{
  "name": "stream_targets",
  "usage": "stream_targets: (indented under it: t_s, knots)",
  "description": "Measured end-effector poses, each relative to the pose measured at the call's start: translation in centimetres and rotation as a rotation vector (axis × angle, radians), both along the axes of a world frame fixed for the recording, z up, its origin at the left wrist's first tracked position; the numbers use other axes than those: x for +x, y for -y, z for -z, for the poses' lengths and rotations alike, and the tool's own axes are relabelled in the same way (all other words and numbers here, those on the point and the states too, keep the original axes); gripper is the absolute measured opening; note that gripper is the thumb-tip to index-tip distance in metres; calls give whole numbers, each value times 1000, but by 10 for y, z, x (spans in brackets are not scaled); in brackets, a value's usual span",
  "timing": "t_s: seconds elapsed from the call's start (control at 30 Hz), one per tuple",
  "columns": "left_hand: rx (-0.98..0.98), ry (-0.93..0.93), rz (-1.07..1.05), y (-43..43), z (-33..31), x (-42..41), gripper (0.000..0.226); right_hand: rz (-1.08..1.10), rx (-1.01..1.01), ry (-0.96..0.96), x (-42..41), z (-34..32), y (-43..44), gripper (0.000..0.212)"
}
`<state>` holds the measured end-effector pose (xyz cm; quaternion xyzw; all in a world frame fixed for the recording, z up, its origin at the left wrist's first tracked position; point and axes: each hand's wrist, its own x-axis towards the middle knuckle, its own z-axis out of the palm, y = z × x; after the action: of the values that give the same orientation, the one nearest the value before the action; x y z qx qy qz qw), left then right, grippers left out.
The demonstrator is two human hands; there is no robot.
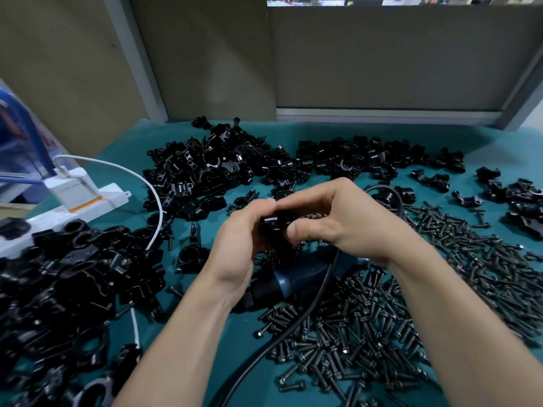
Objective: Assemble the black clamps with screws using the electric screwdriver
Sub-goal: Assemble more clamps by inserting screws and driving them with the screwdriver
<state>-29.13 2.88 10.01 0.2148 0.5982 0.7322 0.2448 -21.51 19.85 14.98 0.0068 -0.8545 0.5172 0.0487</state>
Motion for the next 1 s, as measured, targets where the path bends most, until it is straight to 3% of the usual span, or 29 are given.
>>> stream_targets:
  t_s: [0.17,0.33,0.63,0.8,1.0]
  knots:
    - [-19,102,9,-1,-5,-1,41,-90,-274,1,-1,9,2,29]
    - [-83,90,-6,2,-3,-4,38,-13,-91,20,-4,11,7,33]
    - [-69,26,-62,-4,3,-4,57,263,-84,-11,-5,9,10,36]
    - [14,-3,18,-4,3,-5,27,454,-43,-91,-7,12,15,32]
    - [144,117,18,-7,4,-3,34,486,92,-58,-7,9,20,32]
